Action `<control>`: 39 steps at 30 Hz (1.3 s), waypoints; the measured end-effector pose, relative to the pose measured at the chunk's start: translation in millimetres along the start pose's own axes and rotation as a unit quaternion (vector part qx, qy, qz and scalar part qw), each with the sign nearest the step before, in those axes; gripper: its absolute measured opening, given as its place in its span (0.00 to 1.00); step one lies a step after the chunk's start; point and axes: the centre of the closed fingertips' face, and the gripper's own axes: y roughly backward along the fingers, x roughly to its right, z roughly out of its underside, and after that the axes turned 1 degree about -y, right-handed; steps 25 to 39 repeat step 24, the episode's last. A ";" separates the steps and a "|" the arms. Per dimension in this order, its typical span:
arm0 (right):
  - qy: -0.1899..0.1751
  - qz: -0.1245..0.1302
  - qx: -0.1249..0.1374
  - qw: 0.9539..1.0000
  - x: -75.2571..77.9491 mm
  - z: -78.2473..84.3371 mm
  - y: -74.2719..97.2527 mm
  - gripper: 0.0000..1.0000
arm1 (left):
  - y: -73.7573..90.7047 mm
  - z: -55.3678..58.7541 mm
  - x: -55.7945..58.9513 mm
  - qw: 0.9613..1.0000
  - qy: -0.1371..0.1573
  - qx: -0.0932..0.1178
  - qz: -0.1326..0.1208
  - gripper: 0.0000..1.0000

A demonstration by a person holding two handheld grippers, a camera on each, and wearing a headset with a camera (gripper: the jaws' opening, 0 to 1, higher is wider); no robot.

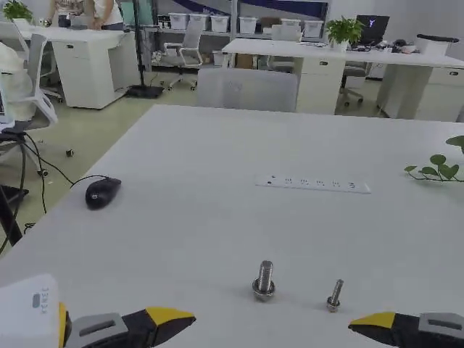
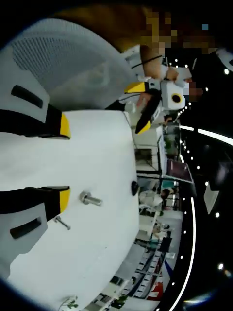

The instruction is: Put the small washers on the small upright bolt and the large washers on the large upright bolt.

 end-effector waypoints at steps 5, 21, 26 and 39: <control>-0.008 0.017 0.013 1.000 -2.8 7.7 19.3 0.47 | 2.5 -0.2 3.9 1.000 0.002 0.003 -0.015 0.60; -0.016 0.050 0.041 0.998 -10.5 14.4 52.7 0.54 | 12.3 -1.0 21.0 0.998 0.013 0.014 -0.054 0.60; -0.013 0.051 0.044 0.998 -10.8 13.8 56.1 0.54 | 10.3 -5.1 23.7 0.998 0.009 0.018 -0.058 0.60; -0.013 0.051 0.044 0.998 -10.8 13.8 56.1 0.54 | 10.3 -5.1 23.7 0.998 0.009 0.018 -0.058 0.60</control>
